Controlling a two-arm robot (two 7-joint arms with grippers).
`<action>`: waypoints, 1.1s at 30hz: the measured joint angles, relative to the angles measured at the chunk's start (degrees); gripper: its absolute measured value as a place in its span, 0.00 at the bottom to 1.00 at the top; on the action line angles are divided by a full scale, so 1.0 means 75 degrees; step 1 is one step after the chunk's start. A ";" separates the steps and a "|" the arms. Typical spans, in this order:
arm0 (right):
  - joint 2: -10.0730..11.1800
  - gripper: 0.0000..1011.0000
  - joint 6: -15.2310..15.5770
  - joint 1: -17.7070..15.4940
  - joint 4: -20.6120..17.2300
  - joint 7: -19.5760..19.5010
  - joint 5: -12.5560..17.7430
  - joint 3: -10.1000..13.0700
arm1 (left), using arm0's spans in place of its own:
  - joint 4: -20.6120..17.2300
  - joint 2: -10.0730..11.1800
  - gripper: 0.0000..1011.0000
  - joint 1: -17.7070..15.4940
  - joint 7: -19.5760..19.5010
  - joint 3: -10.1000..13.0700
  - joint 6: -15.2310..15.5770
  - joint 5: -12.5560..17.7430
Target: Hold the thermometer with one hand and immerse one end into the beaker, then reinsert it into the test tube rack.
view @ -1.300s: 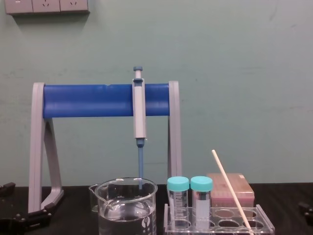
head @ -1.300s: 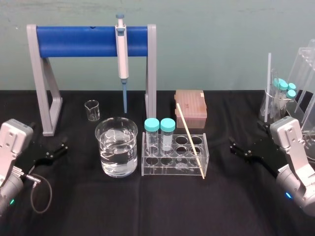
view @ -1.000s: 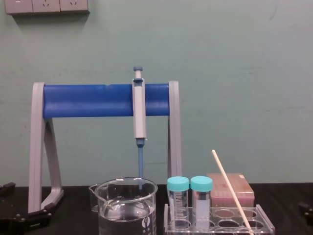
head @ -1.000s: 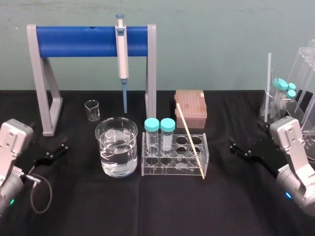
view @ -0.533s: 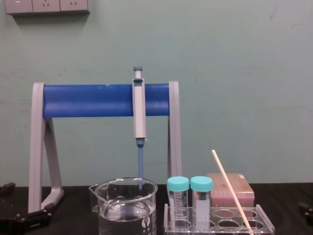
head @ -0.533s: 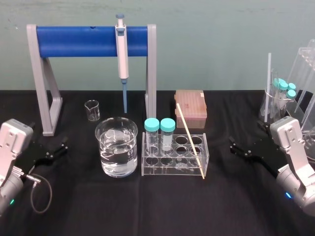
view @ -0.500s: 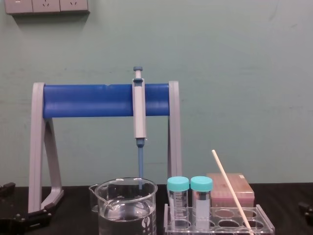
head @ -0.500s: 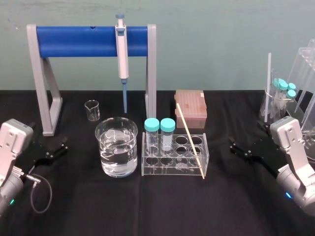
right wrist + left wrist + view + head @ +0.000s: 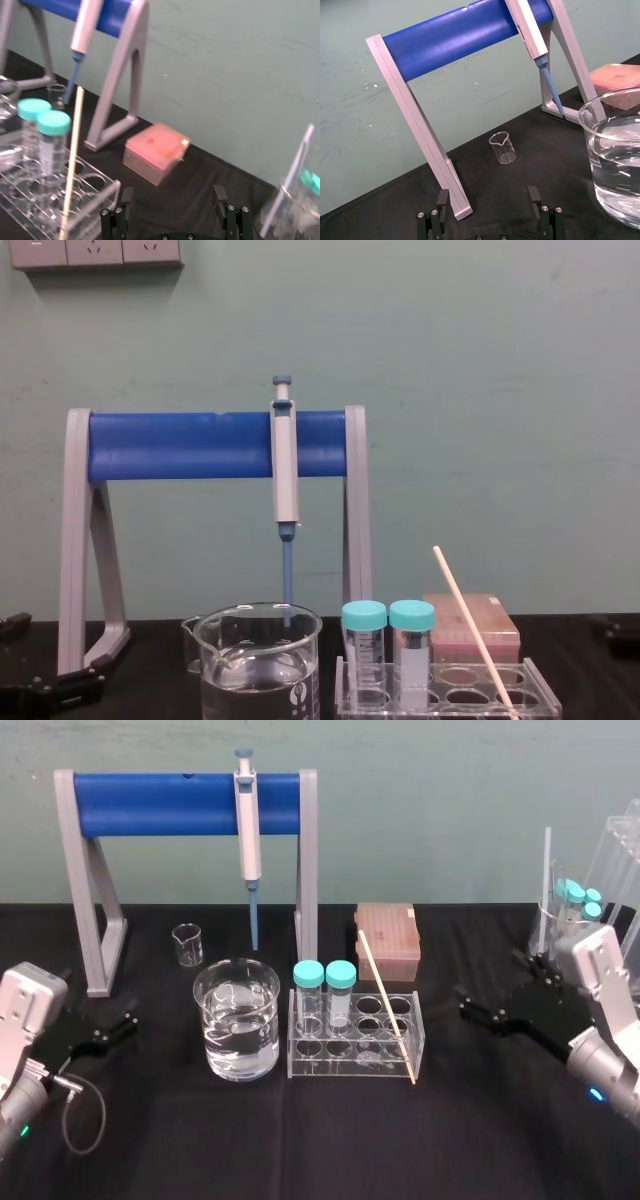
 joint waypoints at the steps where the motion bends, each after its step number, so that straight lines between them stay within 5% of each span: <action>1: 0.0030 0.99 0.0090 0.0016 -0.0093 0.0063 0.0018 0.0016 | 0.0000 0.0000 0.99 0.0000 0.0000 0.0000 0.0000 0.0000; 10: 0.0112 0.99 0.1630 0.0314 -0.1056 0.0743 0.0471 0.0170 | 0.0000 0.0000 0.99 0.0000 0.0000 0.0000 0.0000 0.0000; 20: -0.0529 0.99 0.3378 0.0882 -0.1343 0.0924 0.0679 -0.0007 | 0.0000 0.0000 0.99 0.0000 0.0000 0.0001 0.0000 0.0000; 33: -0.1088 0.99 0.4157 0.1095 -0.1242 0.0765 0.0436 -0.0159 | 0.0000 0.0000 0.99 0.0000 0.0000 0.0000 0.0000 0.0000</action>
